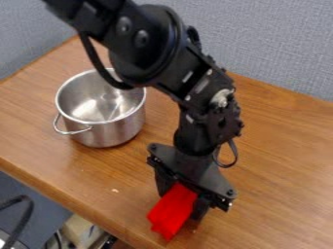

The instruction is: Put the red object in the metal pot

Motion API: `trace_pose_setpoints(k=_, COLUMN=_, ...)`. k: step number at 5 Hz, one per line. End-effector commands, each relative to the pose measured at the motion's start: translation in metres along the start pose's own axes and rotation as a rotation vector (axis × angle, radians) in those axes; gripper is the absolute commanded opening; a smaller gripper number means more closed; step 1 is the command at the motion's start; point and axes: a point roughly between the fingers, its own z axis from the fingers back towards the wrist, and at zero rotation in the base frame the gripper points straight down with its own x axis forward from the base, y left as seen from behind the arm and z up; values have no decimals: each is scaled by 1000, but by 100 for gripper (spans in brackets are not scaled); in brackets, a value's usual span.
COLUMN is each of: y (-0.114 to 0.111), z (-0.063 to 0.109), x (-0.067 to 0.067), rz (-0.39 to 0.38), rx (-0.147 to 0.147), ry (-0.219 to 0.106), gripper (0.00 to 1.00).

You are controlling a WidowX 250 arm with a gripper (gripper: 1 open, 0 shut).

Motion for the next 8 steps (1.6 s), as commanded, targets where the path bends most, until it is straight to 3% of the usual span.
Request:
trace_pose_setpoints(k=1, y=4, z=18, x=10, rz=2, rx=2, ry=-51, gripper=0)
trace_pose_setpoints(k=2, y=9, z=42, x=18, rz=3, rx=13, ry=-97, gripper=0)
trace_pose_setpoints(k=3, y=29, z=74, x=31, rz=60, rx=-8, ry=-160, gripper=0)
trace_pose_setpoints(k=4, y=59, z=96, x=41, rz=156, rx=-28, ry=-192, gripper=0)
trace_pose_setpoints(k=5, y=101, z=107, x=44, rz=269, rx=-26, ry=-208, gripper=0)
trace_pose_setpoints(k=6, y=144, z=98, x=41, rz=424, rx=-11, ry=-186, gripper=0)
trace_pose_setpoints(k=8, y=157, z=76, x=36, rz=473, rx=26, ry=-140, gripper=0)
